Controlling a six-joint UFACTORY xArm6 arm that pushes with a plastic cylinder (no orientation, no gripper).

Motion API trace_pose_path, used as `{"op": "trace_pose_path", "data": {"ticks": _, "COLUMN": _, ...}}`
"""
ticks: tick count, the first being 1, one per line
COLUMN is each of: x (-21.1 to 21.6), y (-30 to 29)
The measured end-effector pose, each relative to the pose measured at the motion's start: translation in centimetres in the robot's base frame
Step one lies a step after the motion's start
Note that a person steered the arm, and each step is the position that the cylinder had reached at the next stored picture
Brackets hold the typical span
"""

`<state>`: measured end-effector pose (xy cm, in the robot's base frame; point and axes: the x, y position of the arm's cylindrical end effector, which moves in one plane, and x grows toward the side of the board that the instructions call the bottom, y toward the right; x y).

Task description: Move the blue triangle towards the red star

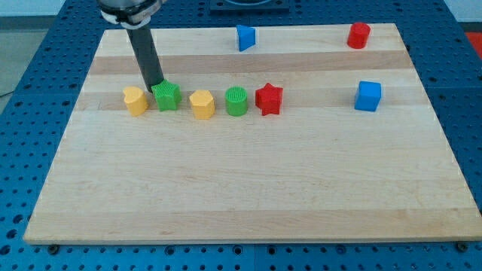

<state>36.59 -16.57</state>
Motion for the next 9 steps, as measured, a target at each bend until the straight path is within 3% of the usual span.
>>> {"op": "trace_pose_path", "data": {"ticks": 1, "x": 1.9, "y": 0.0}}
{"op": "trace_pose_path", "data": {"ticks": 2, "x": 0.7, "y": 0.0}}
{"op": "trace_pose_path", "data": {"ticks": 4, "x": -11.7, "y": 0.3}}
{"op": "trace_pose_path", "data": {"ticks": 5, "x": -15.5, "y": 3.9}}
{"op": "trace_pose_path", "data": {"ticks": 6, "x": -16.0, "y": 9.9}}
{"op": "trace_pose_path", "data": {"ticks": 8, "x": -8.5, "y": 20.6}}
{"op": "trace_pose_path", "data": {"ticks": 9, "x": -7.7, "y": 22.2}}
